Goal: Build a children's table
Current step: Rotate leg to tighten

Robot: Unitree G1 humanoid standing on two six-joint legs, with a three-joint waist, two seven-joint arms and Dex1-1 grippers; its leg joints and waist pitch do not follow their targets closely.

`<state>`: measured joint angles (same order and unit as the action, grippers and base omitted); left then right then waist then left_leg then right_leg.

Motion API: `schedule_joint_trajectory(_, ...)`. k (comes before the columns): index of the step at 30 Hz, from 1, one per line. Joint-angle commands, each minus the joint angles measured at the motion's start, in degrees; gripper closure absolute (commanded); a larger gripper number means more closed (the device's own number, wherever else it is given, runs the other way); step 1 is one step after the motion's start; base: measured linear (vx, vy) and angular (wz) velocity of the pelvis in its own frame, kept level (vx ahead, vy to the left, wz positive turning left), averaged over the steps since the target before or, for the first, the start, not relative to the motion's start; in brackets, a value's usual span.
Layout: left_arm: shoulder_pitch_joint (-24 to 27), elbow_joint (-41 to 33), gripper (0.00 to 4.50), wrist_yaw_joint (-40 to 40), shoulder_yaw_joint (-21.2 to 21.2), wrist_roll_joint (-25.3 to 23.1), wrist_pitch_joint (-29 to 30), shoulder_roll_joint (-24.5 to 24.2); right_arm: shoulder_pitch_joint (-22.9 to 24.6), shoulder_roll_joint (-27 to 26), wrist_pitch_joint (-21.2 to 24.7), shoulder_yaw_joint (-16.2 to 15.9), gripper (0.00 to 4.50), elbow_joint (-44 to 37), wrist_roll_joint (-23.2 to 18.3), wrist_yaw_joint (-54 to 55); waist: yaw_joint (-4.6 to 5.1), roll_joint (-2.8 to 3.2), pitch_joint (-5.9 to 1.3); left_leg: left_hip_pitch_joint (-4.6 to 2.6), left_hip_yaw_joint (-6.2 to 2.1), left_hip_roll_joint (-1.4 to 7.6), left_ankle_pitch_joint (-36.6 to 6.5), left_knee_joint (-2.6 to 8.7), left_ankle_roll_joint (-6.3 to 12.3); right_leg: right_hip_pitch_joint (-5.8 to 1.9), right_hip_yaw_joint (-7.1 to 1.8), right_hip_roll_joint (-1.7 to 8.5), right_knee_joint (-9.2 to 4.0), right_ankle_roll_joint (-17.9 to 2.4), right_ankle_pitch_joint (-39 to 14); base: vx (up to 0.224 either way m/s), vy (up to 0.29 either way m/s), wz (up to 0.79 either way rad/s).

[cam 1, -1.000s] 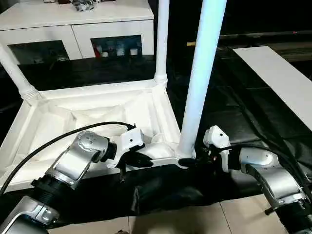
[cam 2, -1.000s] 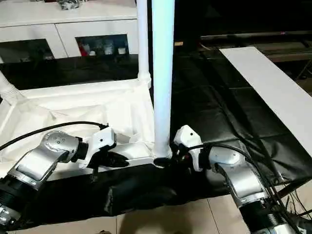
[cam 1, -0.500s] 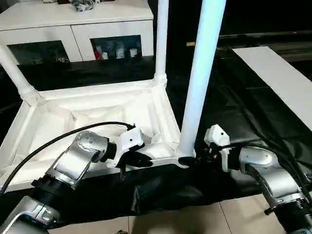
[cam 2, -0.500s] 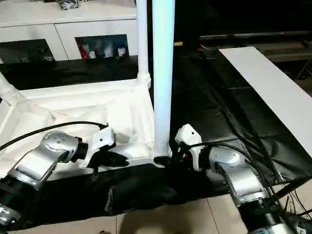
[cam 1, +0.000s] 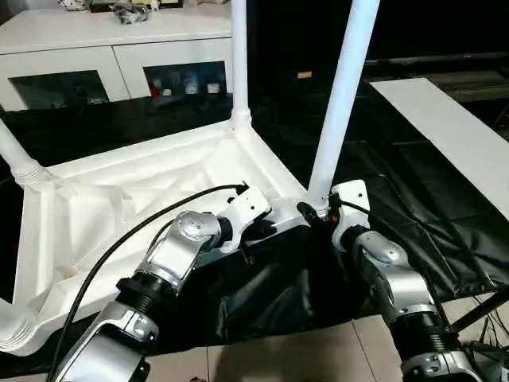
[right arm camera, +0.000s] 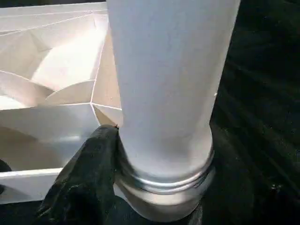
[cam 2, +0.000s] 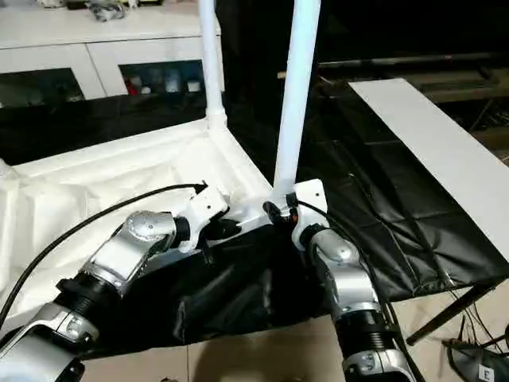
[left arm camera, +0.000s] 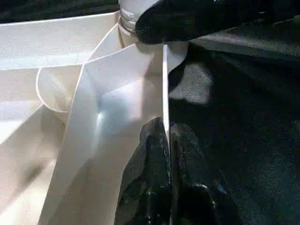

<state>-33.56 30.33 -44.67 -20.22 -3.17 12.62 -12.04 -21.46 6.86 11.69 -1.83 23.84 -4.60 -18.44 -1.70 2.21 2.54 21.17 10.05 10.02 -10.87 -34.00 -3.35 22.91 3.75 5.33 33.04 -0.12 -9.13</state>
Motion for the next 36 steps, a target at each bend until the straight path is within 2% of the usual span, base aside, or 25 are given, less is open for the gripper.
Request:
schedule_joint_trajectory(1,0.15,0.06,4.5,-0.64,-1.36,-0.25,-2.44,0.31,0.64,-1.43,-1.44,-1.27,1.49,-1.71,-1.32,-1.17,0.16,-0.32,-3.41,-0.45,-0.96,2.33,-17.45,4.75,1.43,-2.16,-1.96,2.83,-4.52,-8.68,-22.24,0.0,0.0,0.0)
schedule_joint_trajectory(3,0.41,1.03,4.5,-1.27,-1.24,-0.27,-4.73,-0.46,2.27,-0.16,-3.01,-0.41,1.14,-4.78,-2.05,-2.15,-0.02,-0.49,-3.51,-0.44,-0.86,2.38,-16.32,4.67,1.89,-2.2,-2.09,2.78,-4.31,-9.26,-19.76,0.0,0.0,0.0)
schedule_joint_trajectory(5,0.41,1.43,4.5,-1.42,-1.12,-0.4,-5.42,-0.52,2.72,0.2,-3.43,-0.4,1.08,-5.51,-1.64,-1.85,-0.13,-0.63,-3.55,-0.6,-0.66,2.5,-15.45,4.58,2.44,-2.11,-2.19,2.73,-4.07,-10.1,-17.71,0.0,0.0,0.0)
schedule_joint_trajectory(6,0.25,1.99,4.5,-1.2,-0.85,-0.63,-6.24,-0.48,3.28,0.66,-3.46,-0.04,0.79,-6.54,-1.05,-1.14,-0.15,-0.6,-3.55,-0.56,-0.65,2.46,-14.98,4.55,2.61,-2.16,-2.21,2.71,-3.95,-10.38,-17.21,0.0,0.0,0.0)
schedule_joint_trajectory(8,-0.33,3.34,4.5,-0.43,-0.17,-0.84,-8.46,-0.08,4.23,1.84,-5.67,1.59,0.79,-8.38,1.14,2.23,-0.28,-0.59,-3.57,-0.34,-0.63,2.44,-13.6,4.52,2.81,-2.4,-2.21,2.83,-3.86,-10.57,-16.64,0.0,0.0,0.0)
schedule_joint_trajectory(11,-1.4,5.78,4.5,1.9,0.9,-1.07,-12.55,0.66,5.53,1.97,-7.26,3.71,0.79,-11.11,-0.7,1.81,-0.39,-0.67,-3.47,-0.25,-0.63,2.38,-13.24,4.58,3.1,-2.49,-2.18,2.81,-3.95,-9.47,-17.9,0.0,0.0,0.0)
schedule_joint_trajectory(14,-3.52,10.44,4.5,9.67,3.61,-1.46,-19.64,2.52,7.96,2.43,-8.28,4.79,0.79,-14.47,-3.07,-0.56,-0.39,-0.7,-3.31,-0.42,-0.57,2.25,-15.17,4.59,3.47,-2.26,-2.17,2.71,-4.55,-8.07,-20.85,0.0,0.0,0.0)
schedule_joint_trajectory(15,-4.42,11.91,4.5,12.66,3.39,-2.96,-22.26,2.25,8.92,2.57,-8.53,4.89,0.79,-15.24,-3.6,-1.23,-0.39,-0.72,-3.31,-0.33,-0.71,2.18,-16.26,4.61,3.39,-2.41,-2.02,2.64,-4.8,-6.84,-22.7,0.0,0.0,0.0)
schedule_joint_trajectory(16,-5.04,12.84,4.5,14.58,2.93,-4.27,-23.69,1.82,9.63,2.7,-8.51,4.9,0.79,-15.8,-3.93,-1.71,-0.37,-0.46,-3.43,-0.24,-0.86,2.18,-15.92,4.64,3.4,-2.53,-2.01,2.74,-4.65,-6.67,-22.78,0.0,0.0,0.0)
schedule_joint_trajectory(17,-5.04,12.84,4.5,14.58,2.93,-4.27,-23.69,1.82,9.63,2.7,-8.51,4.9,0.79,-15.8,-3.93,-1.71,-0.13,-0.61,-3.46,0.15,-0.97,2.18,-15.24,4.7,3.48,-2.64,-1.92,2.76,-4.59,-6.42,-22.94,0.0,0.0,0.0)
schedule_joint_trajectory(18,-6.11,14.49,4.5,18.21,0.26,-9.1,-27.24,-0.22,10.98,3.46,-9.22,3.93,0.79,-16.7,-3.03,-2.04,-0.05,-0.32,-3.5,0.35,-1.11,2.16,-15.04,4.74,3.45,-2.75,-1.85,2.74,-4.52,-6.28,-22.86,0.0,0.0,0.0)
schedule_joint_trajectory(19,-6.12,14.45,4.5,18.42,0.29,-9.27,-27.45,-0.39,11.1,3.49,-9.23,3.84,0.79,-16.81,-2.97,-2.07,0.14,-0.16,-3.56,0.25,-1.09,2.24,-14.99,4.71,3.46,-2.56,-1.87,2.58,-4.66,-5.78,-22.17,0.0,0.0,0.0)
schedule_joint_trajectory(21,-5.94,13.35,4.5,19.66,0.81,-10.17,-29.03,-1.74,11.99,3.63,-9.15,3.15,0.79,-17.68,-2.79,-2.47,0.12,-0.15,-3.84,0.42,-1.07,2.25,-13.09,4.44,3.73,-2.66,-1.93,2.74,-4.16,-7.14,-18.83,0.0,0.0,0.0)
schedule_joint_trajectory(22,-5.09,11.38,4.5,18.23,2.98,-8.28,-29.34,-2.06,12.58,3.48,-8.38,2.78,0.79,-18.69,-3.56,-3.54,0.03,-0.14,-4.14,0.57,-1.04,2.3,-10.8,4.18,4.41,-2.72,-1.93,2.75,-3.66,-8.46,-14.96,0.0,0.0,0.0)
schedule_joint_trajectory(23,-4.52,10.58,4.5,16.75,4.15,-6.57,-29.27,-1.86,12.76,3.52,-8.27,2.48,0.79,-19.11,-3.69,-3.96,0.06,-0.09,-4.37,0.81,-0.97,2.27,-7.8,3.78,5.55,-2.78,-1.9,2.69,-3.0,-10.12,-9.66,0.0,0.0,0.0)
schedule_joint_trajectory(24,-2.95,7.21,4.5,13.94,6.05,-3.4,-26.64,-1.85,12.84,3.65,-8.01,1.78,0.79,-19.59,-4.0,-5.02,0.05,-0.15,-4.45,0.85,-0.87,2.2,-6.58,3.6,6.29,-2.77,-1.87,2.69,-2.87,-10.83,-7.66,0.0,0.0,0.0)
schedule_joint_trajectory(25,-1.31,3.7,4.5,11.03,7.71,0.01,-23.51,-1.96,12.92,3.81,-7.79,1.09,0.79,-20.05,-4.27,-6.14,-0.06,-0.06,-4.31,1.06,-0.84,2.35,-4.98,3.59,7.58,-2.79,-1.81,2.82,-2.44,-12.89,-4.85,0.0,0.0,0.0)
schedule_joint_trajectory(26,-0.63,2.21,4.2,9.77,8.24,1.35,-21.9,-2.04,12.94,3.87,-7.73,0.87,0.71,-20.19,-4.36,-6.53,-0.05,-0.31,-4.4,1.04,-0.75,2.43,-4.62,3.49,8.03,-2.89,-1.81,2.86,-2.15,-13.68,-3.8,0.05,-0.001,-0.03)
schedule_joint_trajectory(27,2.1,-3.89,4.02,5.21,8.89,5.33,-16.94,-3.58,12.8,4.13,-7.57,-0.04,0.69,-20.31,-4.68,-7.97,-0.26,-0.18,-4.63,0.62,-0.64,2.7,-3.29,3.16,9.47,-2.54,-1.9,2.8,-1.7,-15.59,-1.16,0.0,0.0,0.0)
schedule_joint_trajectory(30,4.5,-8.72,3.91,2.37,8.94,8.29,-13.12,-5.35,12.63,4.41,-7.45,-0.86,0.69,-20.35,-4.66,-8.99,-0.68,0.09,-4.44,0.52,-0.53,2.82,-1.56,3.02,10.89,-2.15,-1.82,2.48,-1.44,-16.86,0.53,0.0,0.0,0.0)
schedule_joint_trajectory(32,7.05,-14.0,3.76,-1.03,9.11,11.5,-8.51,-7.95,12.34,4.48,-6.42,-1.74,0.69,-20.84,-5.24,-10.7,-0.87,-0.46,-3.99,0.27,-0.35,2.97,-4.66,3.33,10.03,-2.18,-1.84,2.62,-1.67,-16.4,-3.7,0.0,0.0,0.0)
schedule_joint_trajectory(33,7.78,-15.71,3.61,-2.22,9.25,12.35,-6.66,-9.04,12.17,4.62,-6.47,-2.14,0.69,-20.79,-5.04,-11.17,-0.84,-0.07,-3.37,0.27,-0.3,2.94,-8.42,3.89,8.71,-1.97,-1.86,2.52,-2.35,-15.24,-9.59,0.0,0.0,0.0)
schedule_joint_trajectory(34,8.41,-17.1,3.54,-3.45,9.14,12.83,-5.51,-10.22,12.06,4.71,-6.41,-2.49,0.69,-20.76,-4.99,-11.64,-0.73,-0.1,-3.02,-0.17,-0.3,2.91,-13.12,4.25,6.35,-1.82,-1.95,2.52,-3.01,-13.53,-15.92,0.0,0.0,0.0)
schedule_joint_trajectory(35,9.23,-18.97,3.54,-5.35,8.95,13.31,-3.36,-12.24,11.86,4.99,-6.5,-3.04,0.69,-20.72,-4.83,-12.43,-0.67,-0.45,-2.95,-0.51,-0.35,2.92,-15.79,4.45,4.27,-1.7,-2.12,2.66,-3.38,-11.73,-20.15,0.0,0.0,0.0)
schedule_joint_trajectory(36,10.34,-21.41,3.5,-7.77,9.41,13.04,-0.38,-14.77,11.64,5.28,-6.34,-3.64,0.69,-20.75,-4.96,-13.38,-0.67,-0.2,-2.92,-0.41,-0.52,2.91,-16.34,4.64,3.54,-1.78,-2.17,2.7,-3.41,-10.98,-21.47,0.0,0.0,0.0)
